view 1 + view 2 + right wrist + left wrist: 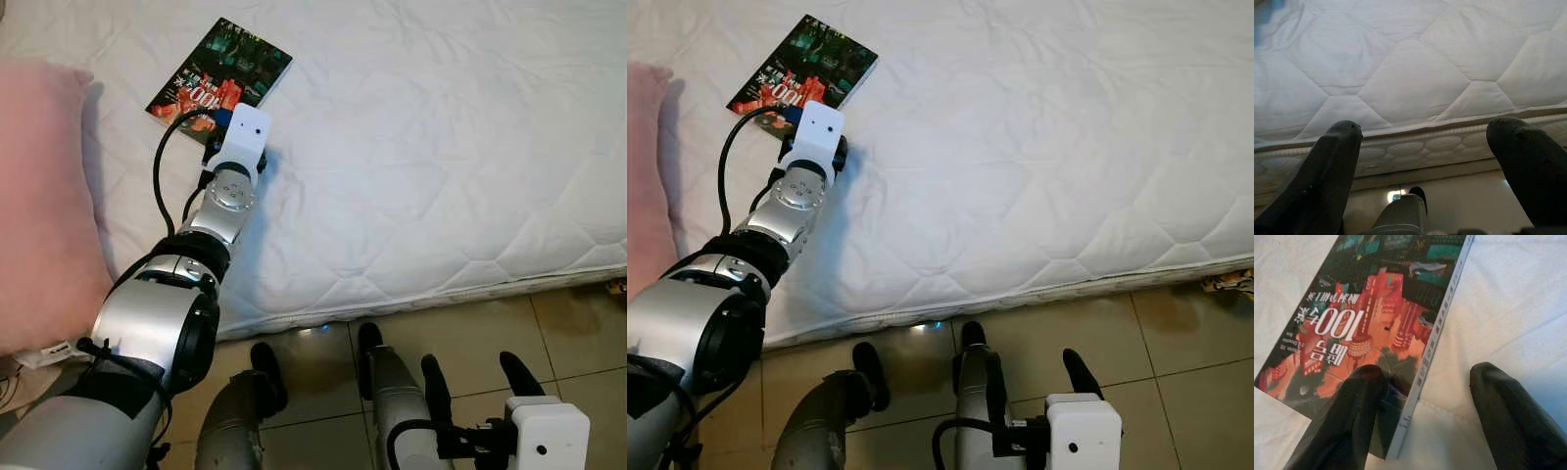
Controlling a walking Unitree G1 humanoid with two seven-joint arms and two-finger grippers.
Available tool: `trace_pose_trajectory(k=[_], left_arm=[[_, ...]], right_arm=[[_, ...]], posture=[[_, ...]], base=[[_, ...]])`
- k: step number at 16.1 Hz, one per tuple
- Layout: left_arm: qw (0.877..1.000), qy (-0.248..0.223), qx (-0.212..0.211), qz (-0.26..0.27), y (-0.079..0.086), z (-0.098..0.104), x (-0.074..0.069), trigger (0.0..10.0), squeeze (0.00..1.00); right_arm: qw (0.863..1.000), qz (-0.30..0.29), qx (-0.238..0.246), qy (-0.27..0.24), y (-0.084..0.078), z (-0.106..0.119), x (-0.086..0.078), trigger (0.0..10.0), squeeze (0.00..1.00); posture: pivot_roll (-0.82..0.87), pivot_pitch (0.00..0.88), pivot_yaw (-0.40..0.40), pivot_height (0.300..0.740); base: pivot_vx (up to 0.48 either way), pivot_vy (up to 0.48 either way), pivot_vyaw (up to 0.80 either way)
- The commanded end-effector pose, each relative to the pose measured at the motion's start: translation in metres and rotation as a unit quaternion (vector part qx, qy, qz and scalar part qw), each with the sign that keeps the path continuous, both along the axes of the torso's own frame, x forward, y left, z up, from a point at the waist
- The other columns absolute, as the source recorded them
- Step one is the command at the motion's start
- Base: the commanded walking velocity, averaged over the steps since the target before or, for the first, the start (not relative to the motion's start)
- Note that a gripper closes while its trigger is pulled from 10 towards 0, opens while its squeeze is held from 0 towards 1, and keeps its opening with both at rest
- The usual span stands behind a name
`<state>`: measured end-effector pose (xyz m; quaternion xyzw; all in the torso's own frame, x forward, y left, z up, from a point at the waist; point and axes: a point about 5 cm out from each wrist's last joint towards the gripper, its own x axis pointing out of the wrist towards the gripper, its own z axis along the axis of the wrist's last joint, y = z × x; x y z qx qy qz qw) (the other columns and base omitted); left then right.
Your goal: Clean up the room
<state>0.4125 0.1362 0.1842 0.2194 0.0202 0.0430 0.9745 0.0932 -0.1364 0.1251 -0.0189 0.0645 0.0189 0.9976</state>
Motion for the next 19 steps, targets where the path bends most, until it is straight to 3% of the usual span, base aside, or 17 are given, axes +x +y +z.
trace_pose_trajectory(k=[1,6,12,17,18,19], left_arm=[[0.999,0.041,-0.002,0.019,0.007,-0.024,-0.007,0.0,0.0],[0.998,0.059,-0.016,0.013,0.005,-0.032,-0.009,0.0,0.0],[0.995,0.078,-0.066,0.011,0.008,-0.039,-0.011,0.0,0.0],[0.989,0.108,-0.092,0.049,0.041,-0.068,-0.026,0.0,0.0],[0.985,0.127,-0.09,0.074,0.071,-0.088,-0.041,0.0,0.0],[0.984,0.135,-0.08,0.085,0.087,-0.096,-0.049,0.0,0.0]], right_arm=[[1.0,0.0,0.0,0.011,-0.001,0.0,-0.004,10.0,0.0],[1.0,-0.001,0.001,0.015,-0.001,0.001,-0.004,10.0,0.0],[1.0,-0.005,0.001,0.023,-0.002,0.0,-0.006,10.0,0.0],[1.0,-0.002,0.007,0.008,0.001,-0.006,0.009,10.0,0.0],[1.0,0.002,0.009,-0.004,0.002,-0.008,0.018,10.0,0.0],[1.0,0.004,0.008,-0.009,0.001,-0.009,0.023,10.0,0.0]], posture=[[-0.54,0.477,0.023,0.74],[-0.54,0.488,0.018,0.74],[-0.55,0.489,0.018,0.74],[-0.49,0.441,0.052,0.74],[-0.46,0.406,0.064,0.74],[-0.44,0.391,0.068,0.74]], base=[[0.0,0.0,0.0],[0.0,0.0,0.0],[0.0,0.0,0.0],[0.0,0.0,0.0],[0.0,0.0,0.0],[0.0,0.0,0.0]])
